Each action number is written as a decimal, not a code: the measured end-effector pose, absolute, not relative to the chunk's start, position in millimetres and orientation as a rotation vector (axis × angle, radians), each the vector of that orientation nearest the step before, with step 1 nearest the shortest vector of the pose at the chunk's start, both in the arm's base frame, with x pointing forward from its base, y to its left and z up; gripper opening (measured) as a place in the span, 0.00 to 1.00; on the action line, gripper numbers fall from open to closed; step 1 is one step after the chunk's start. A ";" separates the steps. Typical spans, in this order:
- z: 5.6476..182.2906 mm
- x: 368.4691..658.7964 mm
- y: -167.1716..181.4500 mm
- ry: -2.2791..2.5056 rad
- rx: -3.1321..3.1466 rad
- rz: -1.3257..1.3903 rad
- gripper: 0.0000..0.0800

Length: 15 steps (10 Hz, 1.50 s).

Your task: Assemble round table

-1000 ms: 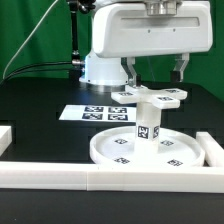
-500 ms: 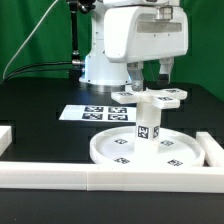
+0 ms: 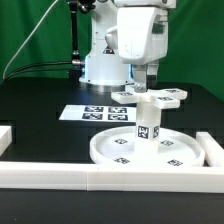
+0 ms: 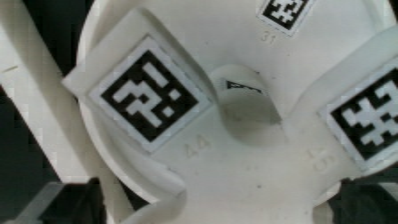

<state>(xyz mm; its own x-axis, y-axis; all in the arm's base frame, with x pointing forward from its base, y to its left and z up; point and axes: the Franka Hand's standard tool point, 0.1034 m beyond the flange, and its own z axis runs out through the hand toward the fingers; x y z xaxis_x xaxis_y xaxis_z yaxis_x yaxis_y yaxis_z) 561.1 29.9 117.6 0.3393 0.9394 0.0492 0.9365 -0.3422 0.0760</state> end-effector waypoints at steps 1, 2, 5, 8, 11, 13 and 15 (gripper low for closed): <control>116.5 560.7 31.1 1.752 2.566 0.129 0.81; 115.7 560.6 33.1 1.723 2.588 0.129 0.81; 111.5 559.0 38.7 1.664 2.637 0.121 0.81; 107.9 557.4 38.5 1.648 2.650 0.113 0.81; 107.4 557.7 39.7 1.636 2.657 0.117 0.54; 107.4 559.3 36.8 1.627 2.655 0.128 0.54; 107.5 559.8 33.0 1.617 2.660 0.128 0.54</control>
Offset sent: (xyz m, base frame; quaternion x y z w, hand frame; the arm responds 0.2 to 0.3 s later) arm 0.0043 0.0170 -0.0033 -0.0014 -0.0041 0.0455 0.9990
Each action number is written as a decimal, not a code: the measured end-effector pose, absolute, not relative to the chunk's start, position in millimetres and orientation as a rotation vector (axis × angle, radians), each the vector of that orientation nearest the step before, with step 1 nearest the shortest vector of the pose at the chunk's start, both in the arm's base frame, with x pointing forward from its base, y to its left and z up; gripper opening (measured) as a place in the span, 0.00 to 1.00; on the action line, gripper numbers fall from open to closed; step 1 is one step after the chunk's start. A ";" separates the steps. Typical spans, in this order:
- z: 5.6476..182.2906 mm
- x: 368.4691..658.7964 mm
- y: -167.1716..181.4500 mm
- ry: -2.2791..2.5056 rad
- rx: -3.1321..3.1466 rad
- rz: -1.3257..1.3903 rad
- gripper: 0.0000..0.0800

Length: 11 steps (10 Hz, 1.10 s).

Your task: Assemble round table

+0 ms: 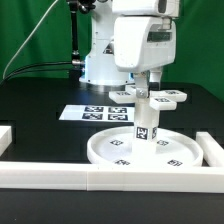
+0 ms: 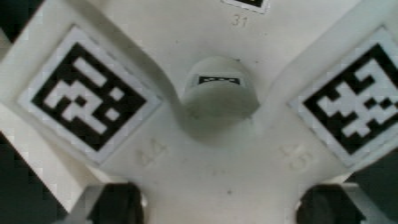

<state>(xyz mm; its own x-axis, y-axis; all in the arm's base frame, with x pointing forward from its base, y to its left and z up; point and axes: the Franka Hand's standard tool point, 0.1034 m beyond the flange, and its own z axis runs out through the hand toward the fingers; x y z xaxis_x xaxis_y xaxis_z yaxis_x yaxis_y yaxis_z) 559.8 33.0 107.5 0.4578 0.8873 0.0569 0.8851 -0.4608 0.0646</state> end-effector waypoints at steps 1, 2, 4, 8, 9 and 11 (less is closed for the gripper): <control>108.6 560.5 31.1 1.612 2.662 0.130 0.54; 110.8 561.7 28.9 1.604 2.663 0.136 0.54; 109.2 561.0 28.5 1.594 2.672 0.132 0.54; 106.7 558.9 27.9 1.088 2.935 0.144 0.54; 106.4 558.8 28.4 0.904 3.005 0.153 0.54; 106.1 558.6 29.7 0.605 3.083 0.180 0.54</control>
Offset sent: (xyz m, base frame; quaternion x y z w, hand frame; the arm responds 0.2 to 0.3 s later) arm 0.0000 0.0000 0.0000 0.0000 0.0000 0.0000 1.0000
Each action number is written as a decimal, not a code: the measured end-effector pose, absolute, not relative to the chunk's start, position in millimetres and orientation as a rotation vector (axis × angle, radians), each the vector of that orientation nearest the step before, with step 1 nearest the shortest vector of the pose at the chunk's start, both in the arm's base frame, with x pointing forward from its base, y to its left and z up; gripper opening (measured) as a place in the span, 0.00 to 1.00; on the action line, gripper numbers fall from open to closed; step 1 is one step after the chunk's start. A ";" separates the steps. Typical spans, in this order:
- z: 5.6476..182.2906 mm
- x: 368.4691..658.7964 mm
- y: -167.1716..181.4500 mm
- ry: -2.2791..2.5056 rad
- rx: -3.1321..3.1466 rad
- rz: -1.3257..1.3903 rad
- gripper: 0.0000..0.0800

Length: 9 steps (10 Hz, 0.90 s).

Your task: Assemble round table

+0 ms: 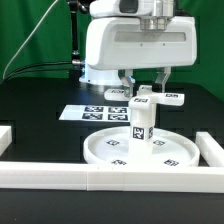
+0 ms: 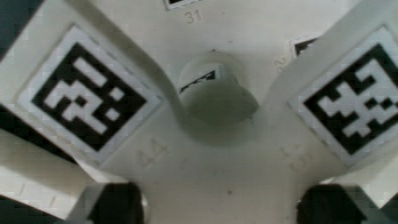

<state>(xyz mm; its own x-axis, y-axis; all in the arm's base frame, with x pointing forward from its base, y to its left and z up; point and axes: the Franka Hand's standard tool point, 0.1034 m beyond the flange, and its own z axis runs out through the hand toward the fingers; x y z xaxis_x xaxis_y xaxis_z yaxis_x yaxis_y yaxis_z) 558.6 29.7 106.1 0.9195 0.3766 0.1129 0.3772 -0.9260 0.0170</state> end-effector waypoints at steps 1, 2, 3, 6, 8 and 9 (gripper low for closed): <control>106.0 558.4 31.9 -0.388 -3.096 -0.179 0.54; 105.8 557.9 35.0 -0.204 -3.102 -0.176 0.54; 105.7 557.5 38.5 -0.028 -3.102 -0.174 0.54; 106.0 558.7 37.4 0.315 -3.075 -0.187 0.54; 106.2 558.9 36.8 0.478 -3.045 -0.184 0.54; 106.3 559.1 36.6 0.519 -3.036 -0.183 0.54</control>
Offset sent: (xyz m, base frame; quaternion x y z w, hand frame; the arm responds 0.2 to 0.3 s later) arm -0.0116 0.0096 -0.0033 -0.0389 0.0152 0.2351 0.9711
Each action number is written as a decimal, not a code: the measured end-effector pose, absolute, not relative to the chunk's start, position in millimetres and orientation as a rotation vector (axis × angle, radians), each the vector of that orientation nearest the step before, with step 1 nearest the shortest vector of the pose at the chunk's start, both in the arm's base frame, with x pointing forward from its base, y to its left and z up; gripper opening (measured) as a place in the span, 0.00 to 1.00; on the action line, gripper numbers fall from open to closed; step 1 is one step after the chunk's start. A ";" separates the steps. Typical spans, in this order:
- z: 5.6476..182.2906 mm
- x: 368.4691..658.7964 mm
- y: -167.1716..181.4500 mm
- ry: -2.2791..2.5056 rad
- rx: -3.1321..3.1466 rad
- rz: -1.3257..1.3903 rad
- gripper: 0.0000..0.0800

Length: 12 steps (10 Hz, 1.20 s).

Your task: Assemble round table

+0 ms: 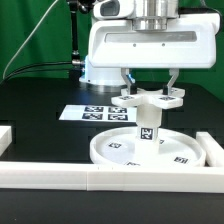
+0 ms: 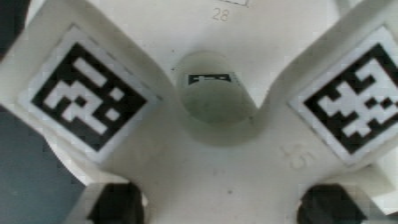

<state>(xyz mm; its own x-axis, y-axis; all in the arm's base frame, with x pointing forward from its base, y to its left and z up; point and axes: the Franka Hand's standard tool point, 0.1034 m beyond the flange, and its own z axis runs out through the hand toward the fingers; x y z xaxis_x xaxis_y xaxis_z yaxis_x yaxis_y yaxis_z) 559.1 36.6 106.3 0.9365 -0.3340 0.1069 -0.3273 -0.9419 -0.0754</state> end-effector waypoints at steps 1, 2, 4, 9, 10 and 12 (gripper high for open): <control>106.3 559.1 36.0 0.634 -3.004 -0.178 0.54; 106.8 559.1 36.0 0.777 -2.948 -0.170 0.54; 107.6 557.8 36.7 1.077 -2.831 -0.148 0.54; 105.0 559.6 40.5 1.781 -2.366 -0.069 0.53; 105.1 561.0 41.4 1.861 -2.300 -0.061 0.53; 105.7 561.7 42.1 2.042 -2.134 -0.030 0.52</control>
Offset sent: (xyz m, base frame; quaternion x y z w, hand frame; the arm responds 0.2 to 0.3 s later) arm -0.0170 0.0121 -0.0023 0.0103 -0.0503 0.3019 0.9520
